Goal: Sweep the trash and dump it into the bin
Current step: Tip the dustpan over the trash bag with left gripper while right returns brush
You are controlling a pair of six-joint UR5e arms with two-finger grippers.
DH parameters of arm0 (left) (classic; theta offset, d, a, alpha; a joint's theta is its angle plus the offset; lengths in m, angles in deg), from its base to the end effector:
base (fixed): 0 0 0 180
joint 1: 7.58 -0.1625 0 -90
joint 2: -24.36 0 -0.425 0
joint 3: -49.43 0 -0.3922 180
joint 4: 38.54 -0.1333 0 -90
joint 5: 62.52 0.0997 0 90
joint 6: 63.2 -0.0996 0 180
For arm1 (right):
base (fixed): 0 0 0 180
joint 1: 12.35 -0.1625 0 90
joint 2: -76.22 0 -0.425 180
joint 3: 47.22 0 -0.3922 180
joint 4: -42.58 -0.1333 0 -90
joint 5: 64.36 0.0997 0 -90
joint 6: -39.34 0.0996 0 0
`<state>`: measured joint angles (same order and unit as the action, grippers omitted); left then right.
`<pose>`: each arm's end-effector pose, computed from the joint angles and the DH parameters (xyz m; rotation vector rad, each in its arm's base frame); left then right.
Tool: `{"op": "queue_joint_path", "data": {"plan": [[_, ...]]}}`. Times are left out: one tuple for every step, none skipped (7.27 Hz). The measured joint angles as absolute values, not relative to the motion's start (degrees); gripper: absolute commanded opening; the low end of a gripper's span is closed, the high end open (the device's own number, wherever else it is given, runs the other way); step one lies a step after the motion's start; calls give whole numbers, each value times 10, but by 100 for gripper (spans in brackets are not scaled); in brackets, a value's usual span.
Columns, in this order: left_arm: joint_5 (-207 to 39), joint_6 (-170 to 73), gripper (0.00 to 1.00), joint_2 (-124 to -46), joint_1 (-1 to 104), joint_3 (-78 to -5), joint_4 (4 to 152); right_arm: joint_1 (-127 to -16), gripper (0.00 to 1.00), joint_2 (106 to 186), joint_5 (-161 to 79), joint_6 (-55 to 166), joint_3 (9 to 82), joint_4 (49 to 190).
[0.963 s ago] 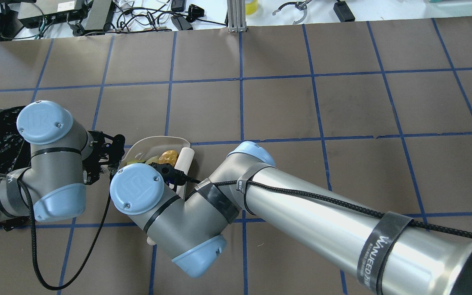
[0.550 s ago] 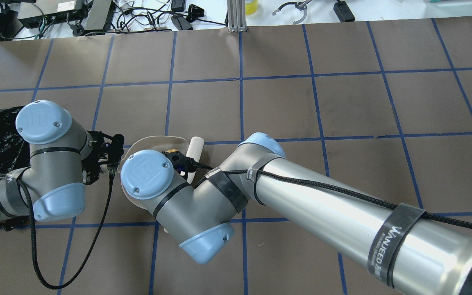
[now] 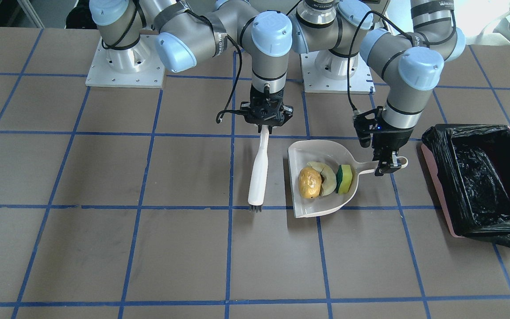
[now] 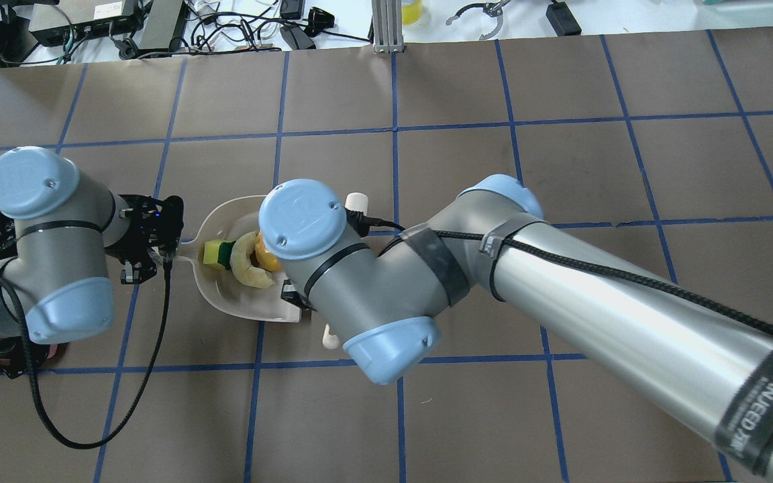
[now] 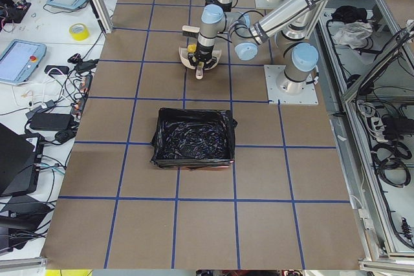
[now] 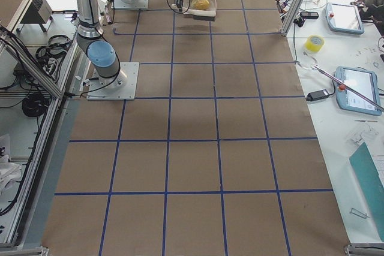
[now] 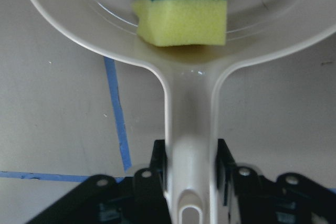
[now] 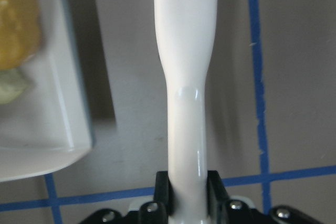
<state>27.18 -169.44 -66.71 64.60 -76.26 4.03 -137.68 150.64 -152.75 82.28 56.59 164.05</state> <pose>0.0068 -0.4585 0.2733 2.0760 2.1330 -0.1372 0.4344 -0.3774 0.2835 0.2047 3.0901 -0.0161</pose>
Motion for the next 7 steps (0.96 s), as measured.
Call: {"op": "queue_joint_path", "data": {"plan": [[224, -1700, 0, -668, 605, -726, 97, -1326, 0, 1522, -1527, 759, 578, 1630], [186, -1703, 0, -672, 569, -681, 159, -1266, 0, 1531, -1527, 683, 592, 1625], [161, -1704, 0, -675, 536, -626, 228, -1199, 0, 1535, -1527, 596, 604, 1625], [147, -1705, 0, -680, 506, -579, 287, -1130, 0, 1537, -1528, 510, 611, 1627], [137, -1706, 0, -687, 471, -544, 327, -1056, 0, 1537, -1528, 416, 613, 1631], [132, -1721, 0, -696, 428, -526, 345, -982, 0, 1535, -1528, 320, 611, 1634], [130, -1755, 0, -707, 386, -514, 349, -922, 0, 1528, -1534, 244, 602, 1638]]}}
